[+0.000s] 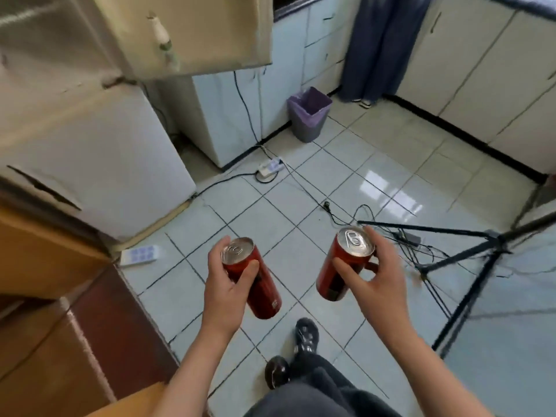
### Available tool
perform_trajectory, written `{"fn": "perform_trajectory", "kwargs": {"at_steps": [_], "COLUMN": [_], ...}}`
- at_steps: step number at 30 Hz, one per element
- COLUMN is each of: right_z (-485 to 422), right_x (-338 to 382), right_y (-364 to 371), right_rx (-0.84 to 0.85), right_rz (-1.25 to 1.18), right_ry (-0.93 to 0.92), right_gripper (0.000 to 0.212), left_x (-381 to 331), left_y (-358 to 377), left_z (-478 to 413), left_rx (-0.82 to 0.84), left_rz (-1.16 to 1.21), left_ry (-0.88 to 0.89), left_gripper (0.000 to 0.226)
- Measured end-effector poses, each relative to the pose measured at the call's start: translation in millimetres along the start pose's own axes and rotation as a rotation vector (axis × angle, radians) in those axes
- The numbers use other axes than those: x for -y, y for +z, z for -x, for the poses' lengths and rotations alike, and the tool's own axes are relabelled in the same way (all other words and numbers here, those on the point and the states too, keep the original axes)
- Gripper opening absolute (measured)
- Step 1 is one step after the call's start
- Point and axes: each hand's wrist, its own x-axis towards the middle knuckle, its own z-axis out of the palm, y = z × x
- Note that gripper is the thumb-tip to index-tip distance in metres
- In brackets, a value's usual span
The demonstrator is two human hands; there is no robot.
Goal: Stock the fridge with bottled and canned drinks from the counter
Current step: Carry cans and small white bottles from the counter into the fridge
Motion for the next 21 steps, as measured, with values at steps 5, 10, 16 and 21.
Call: {"fn": "perform_trajectory", "kwargs": {"at_steps": [5, 10, 16, 21], "right_z": [-65.6, -139.1, -226.8, -282.1], "right_x": [38.0, 81.8, 154.8, 211.7], "right_y": [106.4, 226.1, 335.4, 412.5], "right_rx": [0.233, 0.46, 0.623, 0.707], "right_rz": [-0.021, -0.109, -0.197, -0.234], "right_ry": [-0.119, -0.231, -0.362, -0.403], "right_gripper": [0.066, 0.067, 0.066, 0.063], "left_x": [11.2, 12.5, -28.6, -55.3], "left_y": [-75.0, -141.6, -204.5, -254.9], "left_z": [-38.1, -106.1, -203.3, -273.3], "left_rx": [-0.286, -0.496, -0.637, -0.723], "left_rz": [0.072, 0.05, 0.042, 0.065], "left_ry": [-0.048, -0.032, -0.015, 0.021], "left_gripper": [0.056, 0.054, 0.046, 0.054]}}
